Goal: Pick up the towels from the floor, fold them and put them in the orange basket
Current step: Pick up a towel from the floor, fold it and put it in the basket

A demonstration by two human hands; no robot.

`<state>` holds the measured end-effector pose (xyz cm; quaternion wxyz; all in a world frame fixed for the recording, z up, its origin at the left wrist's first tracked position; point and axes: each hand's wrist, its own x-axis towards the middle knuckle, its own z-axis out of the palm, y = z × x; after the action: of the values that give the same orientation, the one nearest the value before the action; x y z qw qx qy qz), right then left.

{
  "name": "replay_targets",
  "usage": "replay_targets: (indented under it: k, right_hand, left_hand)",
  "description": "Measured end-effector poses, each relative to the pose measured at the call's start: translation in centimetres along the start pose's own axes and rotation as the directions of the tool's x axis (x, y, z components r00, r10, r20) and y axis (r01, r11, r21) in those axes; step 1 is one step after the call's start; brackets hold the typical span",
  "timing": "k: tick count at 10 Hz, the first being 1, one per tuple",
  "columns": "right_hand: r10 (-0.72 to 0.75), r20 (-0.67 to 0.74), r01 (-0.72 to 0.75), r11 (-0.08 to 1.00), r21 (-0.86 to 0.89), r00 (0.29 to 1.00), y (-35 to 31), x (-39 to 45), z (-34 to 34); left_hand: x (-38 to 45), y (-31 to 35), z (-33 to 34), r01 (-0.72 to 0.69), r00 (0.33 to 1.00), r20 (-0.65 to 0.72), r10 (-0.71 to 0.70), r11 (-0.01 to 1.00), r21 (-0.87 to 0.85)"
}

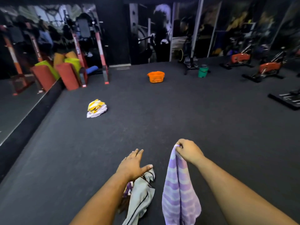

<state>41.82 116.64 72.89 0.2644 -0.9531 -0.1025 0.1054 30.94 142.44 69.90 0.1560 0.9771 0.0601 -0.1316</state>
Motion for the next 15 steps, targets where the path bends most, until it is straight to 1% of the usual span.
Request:
replay_targets:
  k: [1, 2, 3, 4, 5, 6, 7, 9, 10, 11, 12, 13, 14, 15]
  right_hand:
    - [0.030, -0.034, -0.029, 1.000, 0.009, 0.999, 0.7, 2.9, -1.6]
    - [0.059, -0.089, -0.056, 0.998, 0.032, 0.994, 1.6, 8.3, -3.7]
    - [0.025, -0.125, -0.021, 0.999, 0.034, 0.992, 2.2, 12.2, -4.4]
    - [-0.052, -0.176, 0.055, 0.998, 0.011, 0.983, 3.2, 18.7, -5.3]
    - [-0.070, -0.194, 0.070, 0.998, -0.005, 0.978, 4.2, 23.9, -6.9]
    - [-0.097, -0.166, 0.093, 0.995, -0.027, 0.981, 5.6, 31.9, -9.4]
    - [-0.097, -0.132, 0.092, 0.995, -0.044, 0.986, 5.9, 35.6, -10.7]
    - [-0.056, -0.094, 0.055, 0.998, -0.010, 0.994, 6.9, 45.3, -13.7]
    - [-0.031, -0.079, 0.030, 1.000, -0.007, 0.996, 7.9, 51.8, -15.2]
    - [-0.029, -0.079, 0.029, 1.000, -0.009, 0.996, 8.1, 55.4, -16.1]
    - [-0.018, -0.101, 0.017, 1.000, -0.008, 0.995, 8.1, 63.0, -17.5]
    - [0.001, -0.098, -0.003, 1.000, -0.017, 0.995, 7.8, 68.0, -19.0]
    - [0.021, -0.127, -0.022, 1.000, -0.006, 0.992, 7.7, 74.1, -21.1]
    - [0.042, -0.139, -0.042, 0.999, 0.007, 0.989, 8.1, 78.4, -22.5]
  left_hand:
    - [3.9, 0.5, -2.1, -0.024, 1.000, 0.011, 0.024, 1.000, 0.013]
    - [10.0, 1.4, -4.4, -0.061, 0.998, 0.009, 0.061, 0.998, 0.031]
    - [14.2, 2.1, -5.4, -0.088, 0.996, 0.006, 0.088, 0.995, 0.049]
    - [20.9, 3.3, -7.1, -0.079, 0.997, -0.010, 0.080, 0.996, 0.051]
    - [26.0, 4.9, -8.6, -0.068, 0.997, -0.020, 0.069, 0.995, 0.067]
    - [32.3, 7.5, -10.9, -0.056, 0.998, -0.028, 0.059, 0.996, 0.071]
    - [35.9, 8.7, -12.0, -0.042, 0.998, -0.047, 0.044, 0.998, 0.051]
    - [45.6, 11.0, -14.2, -0.033, 0.999, -0.038, 0.034, 0.999, 0.038]
    - [52.8, 11.7, -15.0, -0.048, 0.998, -0.029, 0.049, 0.998, 0.030]
    - [56.8, 12.0, -15.7, -0.066, 0.997, -0.025, 0.067, 0.997, 0.039]
    - [65.8, 11.7, -17.4, -0.068, 0.997, -0.022, 0.068, 0.997, 0.022]
    - [71.5, 11.7, -19.4, -0.070, 0.998, 0.005, 0.070, 0.998, 0.010]
    - [78.4, 11.8, -22.5, -0.084, 0.996, -0.001, 0.084, 0.996, 0.025]
    - [82.9, 12.4, -24.3, -0.093, 0.996, 0.002, 0.093, 0.995, 0.023]
